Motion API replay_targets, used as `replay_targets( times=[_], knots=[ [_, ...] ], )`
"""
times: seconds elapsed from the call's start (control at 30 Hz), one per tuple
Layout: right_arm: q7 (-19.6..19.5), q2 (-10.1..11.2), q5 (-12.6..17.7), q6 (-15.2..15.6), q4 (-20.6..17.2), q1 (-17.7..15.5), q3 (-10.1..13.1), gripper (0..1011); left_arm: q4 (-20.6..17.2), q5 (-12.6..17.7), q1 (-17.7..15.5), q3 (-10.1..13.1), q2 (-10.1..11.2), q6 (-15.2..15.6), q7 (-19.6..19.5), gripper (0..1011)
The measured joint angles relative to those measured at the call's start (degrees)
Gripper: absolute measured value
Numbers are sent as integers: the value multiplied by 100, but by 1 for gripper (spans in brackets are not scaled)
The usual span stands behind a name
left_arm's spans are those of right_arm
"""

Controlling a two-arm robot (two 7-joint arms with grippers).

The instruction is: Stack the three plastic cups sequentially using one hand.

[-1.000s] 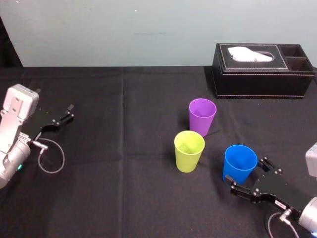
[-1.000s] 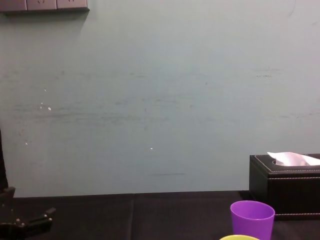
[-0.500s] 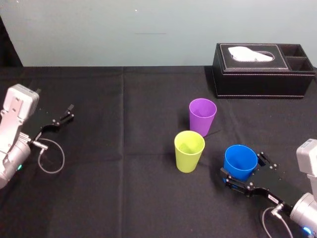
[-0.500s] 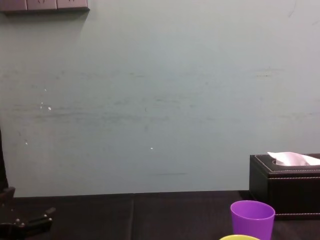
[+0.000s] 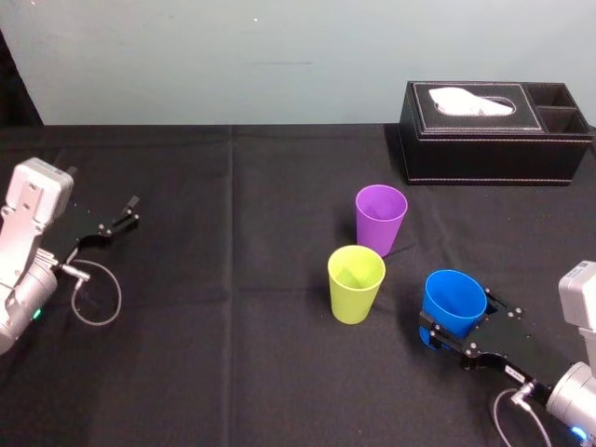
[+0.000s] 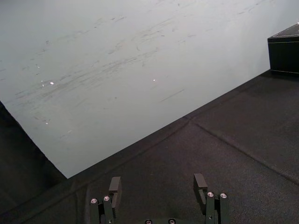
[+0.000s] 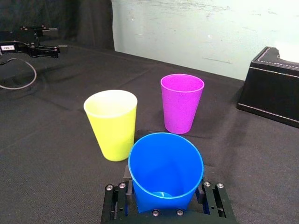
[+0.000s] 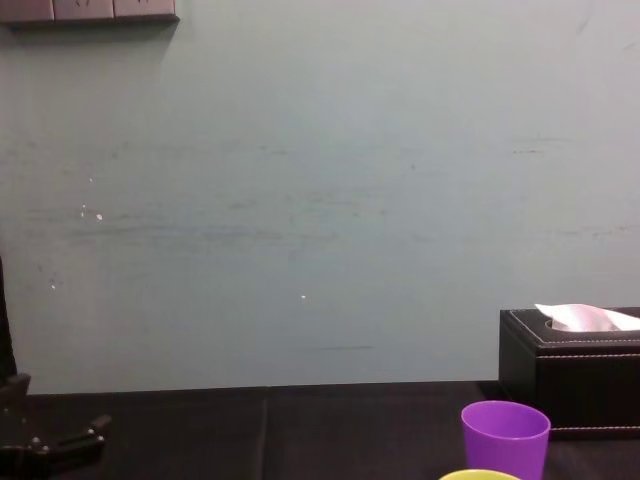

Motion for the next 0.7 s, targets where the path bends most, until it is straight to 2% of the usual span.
replay_targets(
  times=[0.27, 0.4, 0.57, 0.7],
  knots=[
    [102, -16, 27, -5, -122, 32, 117, 719, 0, 0, 0, 0, 0, 0, 0, 1011],
    [157, -14, 66, 125, -264, 148, 181, 719, 0, 0, 0, 0, 0, 0, 0, 1011],
    [263, -40, 243, 431, -381, 482, 197, 719, 0, 0, 0, 0, 0, 0, 0, 1011],
    [271, -94, 340, 718, -395, 815, 105, 720, 0, 0, 0, 0, 0, 0, 0, 1011]
  ],
)
